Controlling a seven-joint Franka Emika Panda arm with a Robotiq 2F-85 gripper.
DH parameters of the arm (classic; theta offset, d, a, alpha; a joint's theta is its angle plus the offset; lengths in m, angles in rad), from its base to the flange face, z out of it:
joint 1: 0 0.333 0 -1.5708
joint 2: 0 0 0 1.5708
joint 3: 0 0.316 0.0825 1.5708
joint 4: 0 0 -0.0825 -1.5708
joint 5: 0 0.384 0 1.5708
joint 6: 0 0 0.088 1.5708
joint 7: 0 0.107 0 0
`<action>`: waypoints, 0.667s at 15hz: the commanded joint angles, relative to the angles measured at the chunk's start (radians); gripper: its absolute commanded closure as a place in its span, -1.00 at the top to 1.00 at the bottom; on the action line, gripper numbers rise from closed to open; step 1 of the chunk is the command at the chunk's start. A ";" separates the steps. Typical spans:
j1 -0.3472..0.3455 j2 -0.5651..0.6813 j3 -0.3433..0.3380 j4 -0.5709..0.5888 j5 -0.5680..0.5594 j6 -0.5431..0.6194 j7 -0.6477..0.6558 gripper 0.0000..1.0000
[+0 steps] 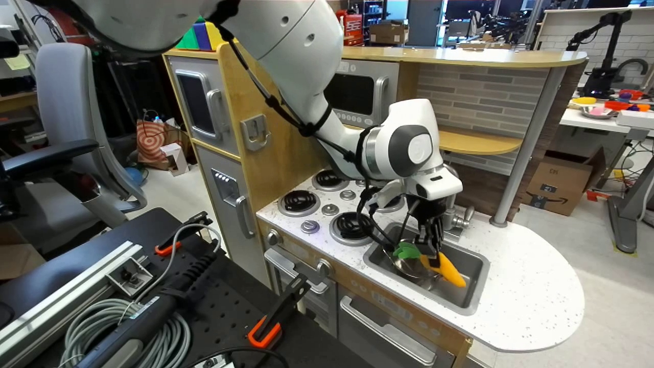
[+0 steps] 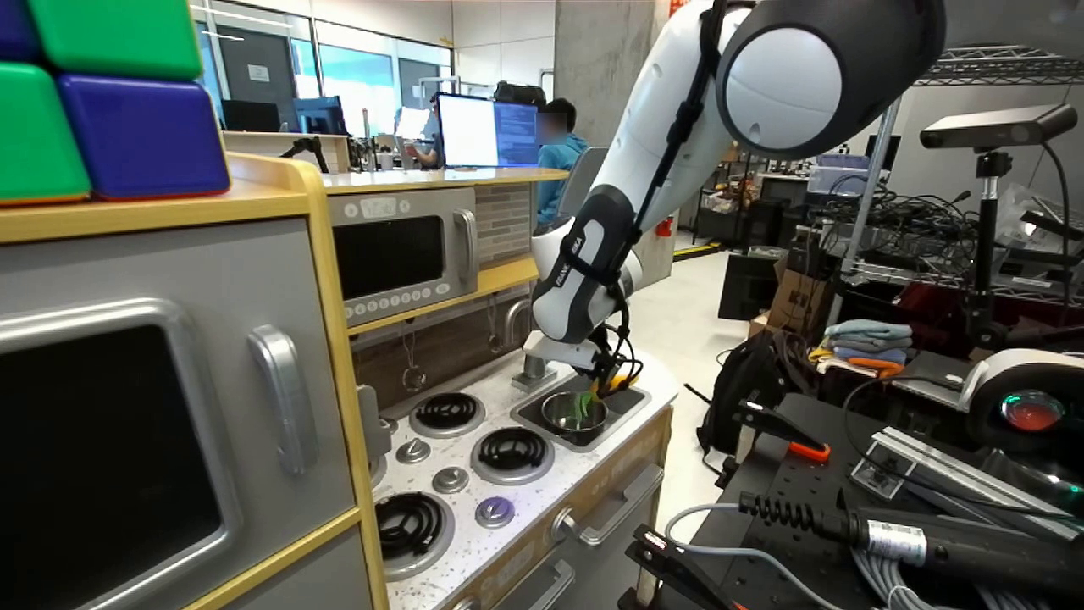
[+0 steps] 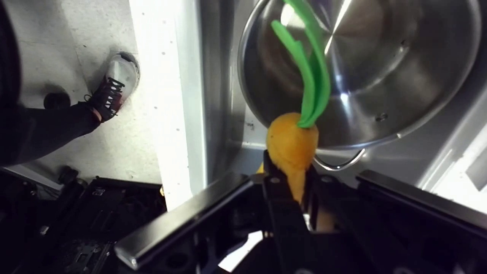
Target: Take the carrot and put it in the pot in the sink
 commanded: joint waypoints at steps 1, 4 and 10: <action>-0.020 -0.024 0.035 -0.011 -0.005 0.063 0.028 -0.26; -0.019 -0.026 0.055 -0.007 0.004 0.108 0.031 -0.77; -0.020 -0.100 0.109 -0.069 0.013 0.119 -0.016 0.70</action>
